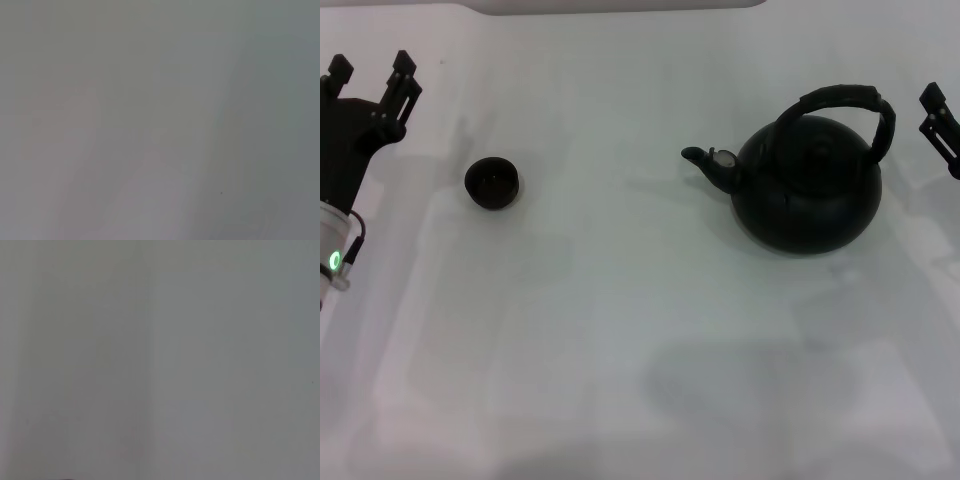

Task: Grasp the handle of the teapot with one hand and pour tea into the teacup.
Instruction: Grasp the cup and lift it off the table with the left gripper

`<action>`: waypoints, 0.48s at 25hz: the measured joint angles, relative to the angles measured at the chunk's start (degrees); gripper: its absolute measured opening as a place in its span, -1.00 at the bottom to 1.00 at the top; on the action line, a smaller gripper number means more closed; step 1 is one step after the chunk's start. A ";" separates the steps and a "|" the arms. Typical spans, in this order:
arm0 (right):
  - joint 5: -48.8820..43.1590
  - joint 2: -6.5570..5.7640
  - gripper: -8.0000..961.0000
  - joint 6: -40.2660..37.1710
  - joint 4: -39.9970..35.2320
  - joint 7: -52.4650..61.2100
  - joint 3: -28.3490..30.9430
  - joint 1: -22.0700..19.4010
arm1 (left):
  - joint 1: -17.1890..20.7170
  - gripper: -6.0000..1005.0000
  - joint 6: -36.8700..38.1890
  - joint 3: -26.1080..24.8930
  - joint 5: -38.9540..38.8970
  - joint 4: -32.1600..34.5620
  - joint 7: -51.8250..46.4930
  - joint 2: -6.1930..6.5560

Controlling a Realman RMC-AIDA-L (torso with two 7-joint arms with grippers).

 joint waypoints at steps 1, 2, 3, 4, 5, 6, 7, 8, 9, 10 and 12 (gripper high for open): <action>0.00 0.00 0.82 0.00 0.01 0.00 0.00 0.00 | 0.00 0.55 0.00 0.00 0.00 0.01 0.01 0.00; 0.00 0.00 0.82 0.00 0.03 0.00 0.00 0.00 | 0.00 0.55 0.00 0.00 0.00 0.01 0.00 0.00; 0.00 0.00 0.82 0.00 0.04 0.00 0.00 0.00 | 0.00 0.55 0.00 0.00 0.00 0.01 0.00 0.00; 0.00 0.00 0.82 0.00 0.04 0.00 0.00 0.00 | 0.00 0.55 0.00 0.00 0.00 0.01 -0.02 0.00; 0.00 0.00 0.82 0.00 0.04 0.00 0.00 0.00 | 0.00 0.55 0.00 0.00 0.00 0.01 -0.03 0.00; 0.00 0.00 0.82 0.00 0.04 0.00 0.00 0.00 | 0.00 0.55 0.00 0.00 0.00 0.01 -0.04 0.00; 0.00 0.00 0.82 0.00 0.04 0.00 0.00 0.00 | 0.00 0.55 0.00 0.00 0.00 0.01 -0.04 0.00; 0.00 0.00 0.82 0.00 0.04 0.00 0.00 0.00 | 0.00 0.55 0.00 0.00 0.00 0.01 -0.05 0.00; 0.00 0.00 0.82 0.00 0.04 0.00 0.00 0.00 | 0.00 0.55 0.00 0.00 0.00 0.00 -0.05 0.00; 0.00 0.00 0.82 0.00 0.04 0.00 0.00 0.01 | 0.00 0.55 0.00 0.00 0.00 0.00 -0.06 0.00; 0.00 0.00 0.82 0.00 0.04 0.00 0.00 0.09 | 0.00 0.55 0.00 0.00 0.00 -0.01 -0.07 0.00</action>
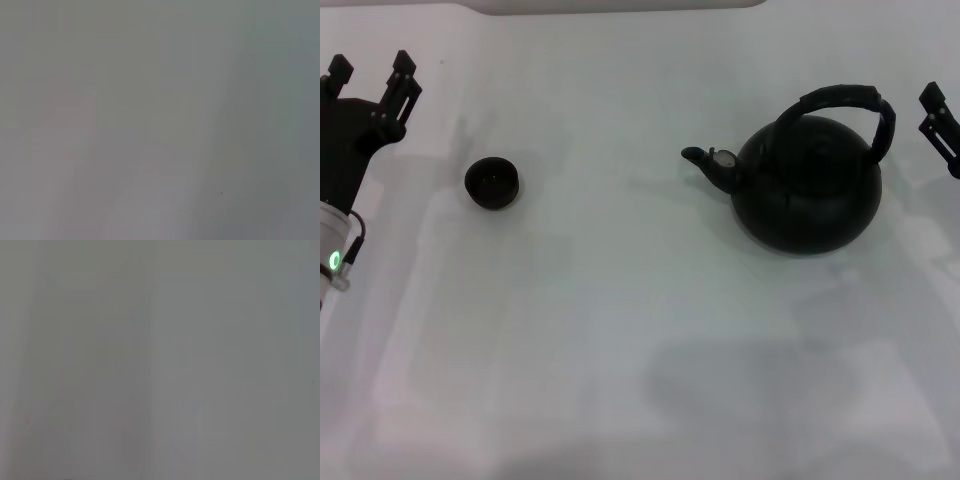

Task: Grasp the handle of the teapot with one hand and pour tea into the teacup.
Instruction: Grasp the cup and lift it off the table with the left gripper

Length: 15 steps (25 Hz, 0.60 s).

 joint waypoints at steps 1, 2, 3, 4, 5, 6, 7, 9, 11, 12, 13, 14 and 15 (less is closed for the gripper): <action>0.00 0.00 0.82 0.00 0.00 0.00 0.00 0.02 | 0.00 0.55 0.00 0.00 0.00 0.00 0.00 0.00; 0.00 0.00 0.82 0.00 0.01 0.00 0.00 0.06 | 0.00 0.55 -0.02 0.00 0.00 0.00 0.00 0.00; 0.01 0.00 0.82 0.00 0.04 0.00 0.00 0.09 | 0.00 0.55 -0.08 0.00 0.00 0.01 -0.01 0.00; 0.01 0.00 0.82 0.00 0.06 0.00 0.00 0.12 | -0.01 0.55 -0.26 0.00 0.10 0.09 -0.06 0.03; 0.03 0.00 0.82 0.00 0.10 0.00 0.00 0.15 | -0.09 0.55 -0.35 0.03 0.21 0.13 -0.13 0.06; 0.09 0.00 0.82 0.00 0.12 0.00 0.00 0.18 | -0.21 0.55 -0.44 0.10 0.26 0.14 -0.31 0.10; 0.28 0.00 0.82 0.00 0.17 0.00 0.00 0.20 | -0.21 0.55 -0.44 0.10 0.26 0.14 -0.31 0.10; 0.68 0.00 0.82 0.00 0.23 0.00 0.00 0.25 | -0.76 0.55 -0.87 0.30 0.32 0.15 -1.55 0.24; 0.90 -0.03 0.82 0.00 0.26 0.00 0.00 0.23 | -1.55 0.55 -1.62 0.42 0.45 -0.14 -4.09 0.52; 1.07 -0.05 0.82 0.00 0.29 0.00 0.00 0.21 | -2.11 0.55 -1.98 0.48 0.83 -0.65 -5.95 0.65; 1.32 -0.06 0.82 0.00 0.30 0.00 0.00 0.19 | -2.74 0.55 -2.24 0.52 1.40 -1.42 -7.91 0.77; 1.61 -0.07 0.82 0.00 0.33 0.00 0.00 0.18 | -3.25 0.55 -2.36 0.51 2.20 -2.44 -10.03 0.89; 2.04 -0.07 0.82 0.08 0.33 0.00 0.00 0.18 | -3.96 0.55 -2.37 0.53 3.38 -3.97 -12.46 0.93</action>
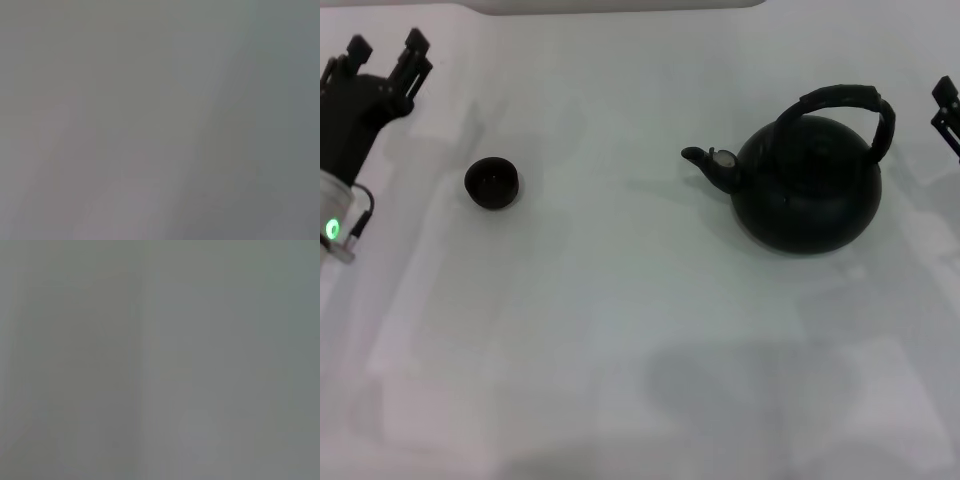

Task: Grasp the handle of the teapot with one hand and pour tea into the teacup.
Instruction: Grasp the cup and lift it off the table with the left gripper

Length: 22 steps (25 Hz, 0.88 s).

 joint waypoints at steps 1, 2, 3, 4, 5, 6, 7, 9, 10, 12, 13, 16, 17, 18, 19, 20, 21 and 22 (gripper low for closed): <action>0.36 0.00 0.82 0.08 0.01 0.00 0.00 0.00 | -0.67 0.56 0.02 0.00 1.05 -1.50 -2.23 0.05; 0.80 -0.01 0.82 0.19 0.01 0.00 0.00 0.02 | -1.39 0.56 0.01 0.01 2.86 -3.42 -5.47 0.19; 1.19 -0.01 0.82 0.25 0.00 0.00 0.00 0.05 | -2.18 0.56 0.01 0.01 4.60 -5.38 -8.57 0.35; 1.54 -0.01 0.82 0.29 -0.02 0.00 0.00 0.10 | -3.08 0.56 0.03 0.00 7.09 -7.94 -12.53 0.52; 1.79 -0.01 0.82 0.30 -0.02 0.00 0.00 0.15 | -4.18 0.56 0.04 0.01 9.98 -10.87 -16.42 0.63; 2.03 -0.01 0.82 0.31 -0.02 0.00 0.00 0.19 | -5.56 0.56 0.09 0.02 12.88 -13.86 -20.75 0.68; 2.25 -0.02 0.82 0.33 0.01 0.00 0.00 0.20 | -6.73 0.56 0.22 0.05 15.73 -16.67 -24.46 0.68; 2.57 -0.01 0.82 0.34 0.03 0.00 0.00 0.23 | -9.55 0.56 0.85 0.15 21.45 -22.75 -31.45 0.60; 2.63 -0.02 0.82 0.36 0.04 0.00 0.01 0.24 | -10.85 0.56 1.44 0.16 24.12 -25.50 -34.53 0.49; 2.98 -0.01 0.82 0.42 0.03 0.00 0.00 0.26 | -13.12 0.56 2.57 0.17 28.49 -29.84 -38.74 0.28; 3.21 -0.01 0.82 0.49 0.04 0.00 0.00 0.26 | -14.45 0.56 3.33 0.18 30.83 -32.15 -40.55 0.18; 3.95 -0.01 0.82 0.83 0.03 0.00 0.00 0.26 | -17.85 0.56 5.10 0.25 36.91 -37.01 -44.81 0.10; 4.30 -0.01 0.82 1.02 0.02 0.00 0.00 0.26 | -18.65 0.56 5.31 0.26 38.25 -38.00 -45.59 0.10; 4.59 -0.01 0.82 1.17 0.02 0.00 0.00 0.26 | -20.41 0.56 5.73 0.26 41.68 -40.24 -47.64 0.10; 4.82 -0.01 0.82 1.36 0.02 0.00 0.00 0.26 | -21.53 0.56 6.09 0.26 44.23 -41.56 -49.07 0.09; 5.06 -0.01 0.82 1.55 0.01 0.00 0.00 0.26 | -22.71 0.56 6.60 0.26 46.69 -42.91 -50.47 0.10; 5.30 -0.01 0.82 1.73 0.01 0.00 0.00 0.27 | -24.32 0.55 7.48 0.26 49.83 -44.82 -52.17 0.11; 5.75 -0.01 0.82 2.02 0.01 0.00 0.00 0.31 | -25.21 0.54 8.09 0.27 51.63 -45.85 -53.13 0.10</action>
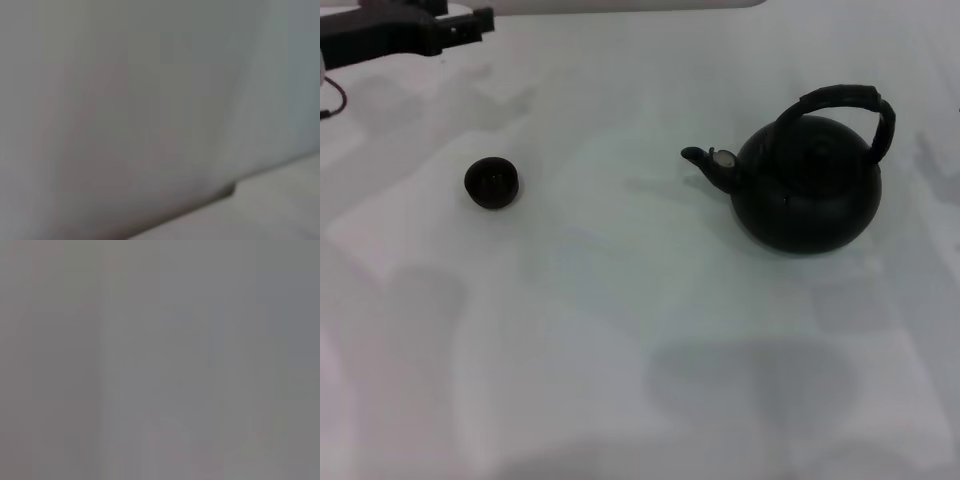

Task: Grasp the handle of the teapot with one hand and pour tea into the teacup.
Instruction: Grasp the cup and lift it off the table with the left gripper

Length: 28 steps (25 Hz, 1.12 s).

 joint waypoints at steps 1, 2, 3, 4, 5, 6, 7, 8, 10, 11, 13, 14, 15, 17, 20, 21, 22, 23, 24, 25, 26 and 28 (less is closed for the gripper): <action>0.00 0.00 0.82 0.00 0.00 0.00 0.00 0.00 | -1.42 0.54 0.80 0.01 2.29 -1.71 -1.13 0.01; 0.28 0.00 0.82 0.13 -0.01 0.00 0.00 0.04 | -2.26 0.54 1.38 0.03 3.90 -2.80 -1.89 0.01; 0.45 0.00 0.82 0.31 0.00 0.00 0.00 0.05 | -3.36 0.54 2.02 0.05 5.83 -4.14 -2.90 0.01; 0.66 0.00 0.82 0.56 0.00 0.00 0.00 0.08 | -4.47 0.54 2.58 0.06 8.22 -5.36 -3.90 0.02; 0.77 -0.01 0.82 0.68 0.00 0.00 0.00 0.08 | -5.43 0.54 2.87 0.05 10.70 -6.12 -4.74 0.03; 0.91 -0.02 0.82 0.82 0.00 0.00 0.00 0.09 | -6.62 0.54 3.10 0.07 13.88 -6.65 -5.54 0.03; 1.15 -0.05 0.82 0.95 0.00 0.00 0.02 0.12 | -7.15 0.54 3.17 0.07 15.25 -6.74 -5.82 0.02; 1.24 -0.06 0.82 1.03 0.00 0.00 0.10 0.15 | -8.02 0.54 3.24 0.07 17.74 -6.82 -6.32 0.01; 1.36 -0.07 0.82 1.37 0.01 0.00 0.47 0.24 | -8.42 0.54 3.25 0.08 18.95 -6.82 -6.51 -0.04; 1.36 -0.08 0.82 1.48 0.02 0.00 0.59 0.25 | -9.55 0.54 3.26 0.08 21.90 -6.78 -7.20 -0.10; 1.36 -0.08 0.82 1.63 0.06 0.00 0.71 0.27 | -10.72 0.54 3.30 0.09 24.89 -6.54 -8.06 -0.13; 1.36 -0.09 0.82 1.63 0.07 0.00 0.71 0.30 | -10.72 0.54 3.30 0.09 24.89 -6.54 -8.06 -0.13; 1.36 -0.08 0.82 1.66 0.08 0.00 0.75 0.39 | -11.19 0.54 3.33 0.09 26.32 -6.36 -8.39 -0.16; 1.36 -0.11 0.82 1.78 0.09 0.00 0.82 0.45 | -11.86 0.55 3.35 0.09 28.93 -6.01 -8.91 -0.26; 1.36 -0.17 0.82 2.64 0.09 0.00 1.38 0.68 | -12.21 0.56 3.35 0.09 30.61 -5.29 -9.56 -0.44; 1.36 -0.18 0.82 2.87 0.09 0.00 1.60 0.72 | -12.21 0.56 3.31 0.09 30.88 -4.83 -9.71 -0.45; 1.35 -0.18 0.82 3.02 0.09 0.00 1.72 0.72 | -12.21 0.57 3.18 0.09 31.30 -4.19 -9.81 -0.45; 1.35 -0.18 0.82 3.09 0.09 0.00 1.77 0.72 | -12.20 0.57 3.03 0.09 31.70 -3.77 -9.86 -0.45; 1.35 -0.18 0.82 3.10 0.09 0.00 1.82 0.73 | -12.18 0.57 2.86 0.09 32.27 -3.45 -9.89 -0.45; 1.35 -0.18 0.82 3.10 0.09 0.00 1.82 0.75 | -12.18 0.57 2.78 0.09 32.64 -3.31 -9.91 -0.46; 1.35 -0.18 0.82 3.10 0.09 0.00 1.83 0.78 | -12.18 0.57 2.71 0.09 33.16 -3.01 -9.95 -0.50; 1.35 -0.17 0.82 3.10 0.09 0.00 1.84 0.81 | -12.18 0.57 2.42 0.09 34.13 -2.40 -10.11 -0.54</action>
